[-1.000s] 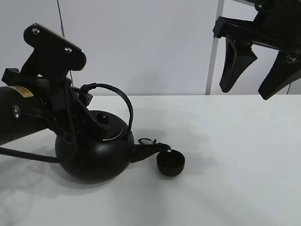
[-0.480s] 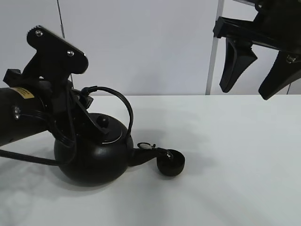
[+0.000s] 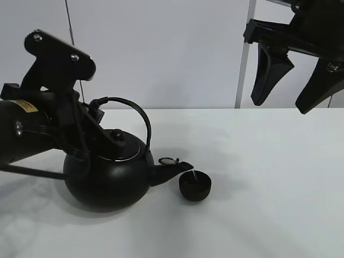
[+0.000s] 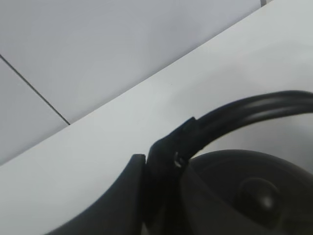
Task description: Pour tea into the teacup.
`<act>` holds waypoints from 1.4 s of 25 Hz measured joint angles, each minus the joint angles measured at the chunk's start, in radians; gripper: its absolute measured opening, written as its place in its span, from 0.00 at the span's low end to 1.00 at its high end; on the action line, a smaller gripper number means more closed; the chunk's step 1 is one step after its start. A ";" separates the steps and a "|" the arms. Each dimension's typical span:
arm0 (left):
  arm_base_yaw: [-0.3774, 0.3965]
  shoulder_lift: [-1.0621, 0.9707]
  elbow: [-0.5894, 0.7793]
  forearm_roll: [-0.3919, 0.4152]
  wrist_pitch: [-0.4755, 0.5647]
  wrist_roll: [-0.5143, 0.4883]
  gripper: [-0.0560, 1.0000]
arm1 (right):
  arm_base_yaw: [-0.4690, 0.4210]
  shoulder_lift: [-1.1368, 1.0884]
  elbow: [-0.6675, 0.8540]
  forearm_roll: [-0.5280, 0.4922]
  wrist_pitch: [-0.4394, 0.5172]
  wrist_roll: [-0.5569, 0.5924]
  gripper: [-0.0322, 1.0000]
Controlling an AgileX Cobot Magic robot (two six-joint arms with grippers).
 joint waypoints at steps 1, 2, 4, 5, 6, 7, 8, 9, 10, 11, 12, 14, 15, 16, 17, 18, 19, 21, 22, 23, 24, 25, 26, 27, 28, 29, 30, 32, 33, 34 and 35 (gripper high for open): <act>0.000 0.000 0.000 -0.014 -0.001 -0.031 0.16 | 0.000 0.000 0.000 0.000 0.000 0.000 0.48; 0.000 0.000 0.000 -0.025 -0.009 -0.076 0.16 | 0.000 0.000 0.000 0.000 0.000 0.000 0.48; 0.000 0.000 0.004 -0.043 -0.024 -0.167 0.16 | 0.000 0.000 0.000 0.000 0.000 0.000 0.48; 0.000 0.000 0.008 -0.043 -0.038 -0.216 0.16 | 0.000 0.000 0.000 0.000 0.000 0.000 0.48; 0.000 -0.004 0.012 -0.043 -0.044 -0.251 0.16 | 0.000 0.000 0.000 0.000 0.000 0.000 0.48; 0.000 -0.010 0.019 -0.043 -0.047 -0.291 0.16 | 0.000 0.000 0.000 0.000 -0.001 0.000 0.48; 0.000 -0.020 0.026 -0.042 -0.052 -0.319 0.16 | 0.000 0.000 0.000 0.000 -0.001 0.000 0.48; 0.000 -0.030 0.033 -0.042 -0.053 -0.337 0.16 | 0.000 0.000 0.000 0.000 -0.001 0.000 0.48; 0.000 -0.044 0.044 -0.042 -0.059 -0.355 0.16 | 0.000 0.000 0.000 0.000 -0.001 0.000 0.48; 0.000 -0.057 0.056 -0.042 -0.066 -0.380 0.16 | 0.000 0.000 0.000 0.000 -0.001 0.000 0.48; 0.000 -0.068 0.068 -0.040 -0.077 -0.396 0.16 | 0.000 0.000 0.000 0.001 -0.002 0.000 0.48; 0.000 -0.075 0.101 -0.033 -0.109 -0.433 0.16 | 0.000 0.000 0.000 0.002 -0.002 0.000 0.48; 0.000 -0.077 0.117 -0.029 -0.123 -0.451 0.16 | 0.000 0.000 0.000 0.002 -0.002 0.000 0.48; 0.000 -0.077 0.131 -0.024 -0.128 -0.465 0.16 | 0.000 0.000 0.000 0.002 -0.002 0.000 0.48; 0.000 -0.077 0.143 -0.019 -0.130 -0.475 0.16 | 0.000 0.000 0.000 0.002 -0.002 0.000 0.48; 0.000 -0.077 0.160 -0.010 -0.135 -0.484 0.16 | 0.000 0.000 0.000 0.002 -0.002 0.000 0.48; 0.000 -0.077 0.170 -0.005 -0.137 -0.489 0.16 | 0.000 0.000 0.000 0.002 -0.003 0.000 0.48; 0.000 -0.077 0.188 -0.001 -0.144 -0.493 0.16 | 0.000 0.000 0.000 0.002 -0.003 0.000 0.48; 0.000 -0.077 0.195 0.001 -0.144 -0.494 0.16 | 0.000 0.000 0.000 0.002 -0.003 0.000 0.48; 0.000 -0.077 0.200 0.004 -0.145 -0.495 0.16 | 0.000 0.000 0.000 0.002 -0.003 0.000 0.48; 0.000 -0.077 0.203 0.007 -0.145 -0.495 0.16 | 0.000 0.000 0.000 0.002 -0.003 0.000 0.48; 0.000 -0.077 0.207 0.010 -0.145 -0.495 0.16 | 0.000 0.000 0.000 0.002 -0.003 0.000 0.48; 0.000 -0.077 0.208 0.011 -0.145 -0.495 0.16 | 0.000 0.000 0.000 0.002 -0.003 0.000 0.48; 0.000 -0.077 0.209 0.011 -0.145 -0.495 0.16 | 0.000 0.000 0.000 0.002 -0.003 0.000 0.48; 0.000 -0.077 0.209 0.011 -0.145 -0.495 0.16 | 0.000 0.000 0.000 0.002 -0.003 0.000 0.48; 0.000 -0.077 0.211 0.011 -0.147 -0.495 0.16 | 0.000 0.000 0.000 0.002 -0.003 0.000 0.48; 0.000 -0.077 0.211 0.011 -0.149 -0.495 0.16 | 0.000 0.000 0.000 0.002 -0.003 0.000 0.48; 0.000 -0.062 0.211 0.013 -0.159 -0.498 0.16 | 0.000 0.000 0.000 0.002 -0.003 0.000 0.48; 0.000 -0.048 0.211 0.015 -0.166 -0.503 0.16 | 0.000 0.000 0.000 0.002 -0.003 0.000 0.48; 0.000 -0.035 0.211 0.017 -0.167 -0.509 0.16 | 0.000 0.000 0.000 0.002 -0.003 0.000 0.48; 0.000 -0.018 0.211 0.021 -0.166 -0.517 0.16 | 0.000 0.000 0.000 0.002 -0.003 0.000 0.48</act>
